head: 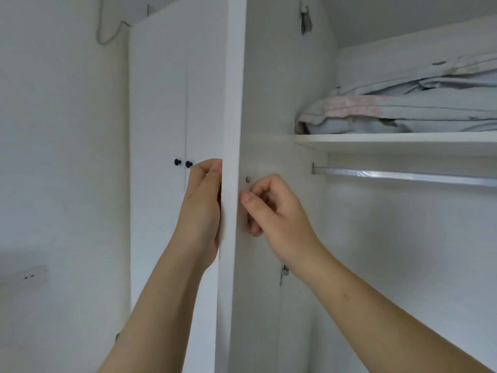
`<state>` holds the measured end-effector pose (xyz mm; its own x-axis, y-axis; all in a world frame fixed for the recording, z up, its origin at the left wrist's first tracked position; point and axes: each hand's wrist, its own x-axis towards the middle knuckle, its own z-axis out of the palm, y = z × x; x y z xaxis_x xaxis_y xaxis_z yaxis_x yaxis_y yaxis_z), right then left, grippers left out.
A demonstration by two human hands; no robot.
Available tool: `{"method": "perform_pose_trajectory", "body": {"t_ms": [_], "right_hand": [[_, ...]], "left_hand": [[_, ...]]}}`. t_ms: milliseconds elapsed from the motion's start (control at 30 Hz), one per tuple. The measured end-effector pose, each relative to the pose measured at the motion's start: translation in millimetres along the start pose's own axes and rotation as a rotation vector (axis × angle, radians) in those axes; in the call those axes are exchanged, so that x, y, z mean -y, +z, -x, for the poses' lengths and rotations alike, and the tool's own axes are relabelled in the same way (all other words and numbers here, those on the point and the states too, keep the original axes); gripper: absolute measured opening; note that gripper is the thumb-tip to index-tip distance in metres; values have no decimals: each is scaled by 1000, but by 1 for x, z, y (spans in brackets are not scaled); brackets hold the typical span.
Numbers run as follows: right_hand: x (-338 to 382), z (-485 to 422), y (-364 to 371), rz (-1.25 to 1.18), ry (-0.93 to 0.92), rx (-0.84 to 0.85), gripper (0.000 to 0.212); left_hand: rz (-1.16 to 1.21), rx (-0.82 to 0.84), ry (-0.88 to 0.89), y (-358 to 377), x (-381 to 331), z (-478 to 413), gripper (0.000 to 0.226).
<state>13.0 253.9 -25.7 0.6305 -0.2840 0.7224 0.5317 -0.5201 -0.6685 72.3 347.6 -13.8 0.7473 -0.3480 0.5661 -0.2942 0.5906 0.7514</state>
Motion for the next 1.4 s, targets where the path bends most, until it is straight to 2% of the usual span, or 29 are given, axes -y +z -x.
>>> {"method": "perform_pose_trajectory", "body": {"t_ms": [233, 333, 467, 600, 733, 900, 1000, 1067, 1133, 1300, 1400], "right_hand": [[-16, -22, 60, 35, -7, 57, 27], [-23, -29, 76, 86, -50, 90, 27], [-29, -37, 88, 94, -58, 89, 28], [-32, -39, 88, 115, -77, 66, 28], [-31, -37, 83, 90, -56, 72, 27], [-27, -37, 80, -76, 98, 79, 19], [-20, -39, 69, -109, 145, 82, 14], [-15, -40, 57, -126, 154, 69, 14], [-14, -42, 41, -117, 168, 38, 12], [-14, -40, -13, -60, 216, -96, 12], [-11, -32, -52, -29, 255, -190, 13]], "left_hand": [[-113, -68, -104, -51, -9, -16, 28], [-198, -127, -107, -67, -8, -26, 33], [-188, -200, -102, -78, -1, -28, 39], [-291, -386, 55, -66, 9, -21, 32], [-331, -465, 185, -56, 12, -16, 18], [-283, -574, 260, -46, 8, -17, 21], [-354, -626, 438, -34, 4, -10, 25], [-381, -593, 555, -22, 0, -3, 29], [-371, -487, 609, -9, 1, 2, 29], [-332, -186, 474, 34, 18, -1, 22], [-276, -111, 385, 63, 36, -8, 31]]}}
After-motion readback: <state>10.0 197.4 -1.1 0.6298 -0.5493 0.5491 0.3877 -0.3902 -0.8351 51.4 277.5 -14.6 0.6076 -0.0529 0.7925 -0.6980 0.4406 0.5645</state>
